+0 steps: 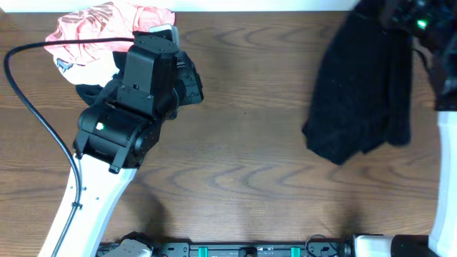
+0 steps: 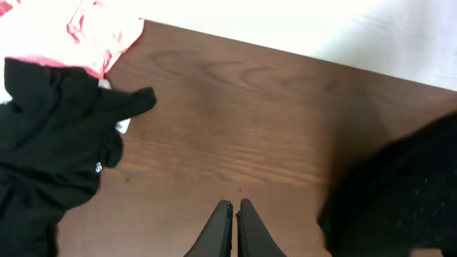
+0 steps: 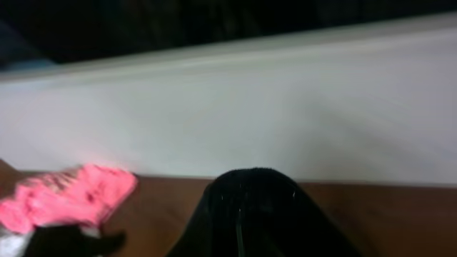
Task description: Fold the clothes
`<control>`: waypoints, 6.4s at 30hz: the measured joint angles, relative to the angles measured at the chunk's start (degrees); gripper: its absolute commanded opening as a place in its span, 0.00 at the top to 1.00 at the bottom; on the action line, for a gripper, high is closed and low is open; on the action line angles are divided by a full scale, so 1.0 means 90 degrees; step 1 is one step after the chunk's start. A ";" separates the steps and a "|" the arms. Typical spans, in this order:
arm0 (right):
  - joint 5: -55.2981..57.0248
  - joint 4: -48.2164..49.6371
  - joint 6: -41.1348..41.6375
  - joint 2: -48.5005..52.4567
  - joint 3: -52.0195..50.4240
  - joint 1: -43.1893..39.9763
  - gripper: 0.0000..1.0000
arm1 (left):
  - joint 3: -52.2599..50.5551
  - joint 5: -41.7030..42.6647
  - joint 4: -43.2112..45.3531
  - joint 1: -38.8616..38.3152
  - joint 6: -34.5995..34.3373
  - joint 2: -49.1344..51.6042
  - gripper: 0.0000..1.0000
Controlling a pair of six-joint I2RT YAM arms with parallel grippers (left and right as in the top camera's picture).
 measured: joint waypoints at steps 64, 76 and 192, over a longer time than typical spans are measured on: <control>0.2936 -0.2720 0.1350 0.1132 0.0039 -0.0070 0.99 | -0.1800 0.0862 0.4296 -0.3417 0.0330 0.2900 0.94; 0.2931 -0.2742 0.1348 0.1132 0.0044 -0.0073 0.99 | -0.1809 0.0568 0.6348 -0.3407 -0.1039 0.3735 0.94; 0.2501 -0.2973 0.1095 0.1132 0.0049 -0.0202 0.95 | -0.1807 0.0362 0.3864 -0.2708 0.2152 0.3075 0.68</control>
